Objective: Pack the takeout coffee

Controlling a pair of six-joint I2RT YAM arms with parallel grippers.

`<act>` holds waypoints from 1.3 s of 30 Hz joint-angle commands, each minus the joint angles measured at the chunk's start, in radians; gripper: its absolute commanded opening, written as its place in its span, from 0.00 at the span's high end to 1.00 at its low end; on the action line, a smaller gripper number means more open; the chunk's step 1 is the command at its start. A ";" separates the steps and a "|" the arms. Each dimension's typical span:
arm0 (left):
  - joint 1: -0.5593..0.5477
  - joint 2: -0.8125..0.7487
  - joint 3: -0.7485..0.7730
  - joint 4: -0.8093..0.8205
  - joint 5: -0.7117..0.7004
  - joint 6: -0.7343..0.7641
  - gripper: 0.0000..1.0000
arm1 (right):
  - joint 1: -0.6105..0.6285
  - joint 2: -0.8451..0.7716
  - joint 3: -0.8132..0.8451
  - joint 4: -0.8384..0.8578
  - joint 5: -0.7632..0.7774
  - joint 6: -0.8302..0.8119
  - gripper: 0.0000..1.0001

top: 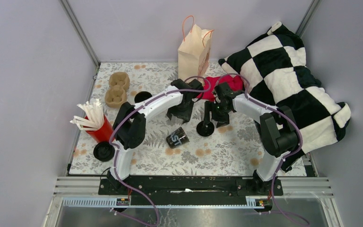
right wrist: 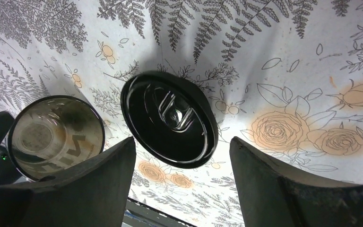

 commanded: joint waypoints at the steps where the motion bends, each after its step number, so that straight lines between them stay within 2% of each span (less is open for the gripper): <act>1: 0.001 -0.048 0.106 -0.079 0.091 -0.030 0.28 | -0.003 -0.059 0.053 -0.060 0.034 -0.065 0.21; 4: 0.001 -0.057 0.103 -0.081 0.181 -0.063 0.20 | -0.003 -0.061 0.050 -0.062 0.029 -0.068 0.20; 7: -0.024 -0.026 0.098 -0.129 0.229 -0.058 0.24 | -0.003 -0.061 0.044 -0.064 0.019 -0.064 0.20; 12: -0.109 -0.004 0.063 -0.181 0.197 -0.067 0.25 | -0.003 -0.075 0.035 -0.072 0.026 -0.063 0.20; 21: -0.168 0.066 0.049 -0.237 0.144 -0.050 0.41 | -0.003 -0.084 0.003 -0.055 0.031 -0.065 0.21; 26: -0.179 0.085 0.052 -0.239 0.102 -0.039 0.54 | -0.003 -0.095 -0.011 -0.051 0.044 -0.073 0.20; 35: -0.183 0.091 0.066 -0.233 0.082 -0.014 0.87 | 0.001 -0.090 -0.019 -0.051 0.078 -0.091 0.21; 39: -0.182 0.073 0.114 -0.255 0.056 -0.017 1.00 | 0.038 -0.079 -0.022 -0.017 0.127 -0.100 0.24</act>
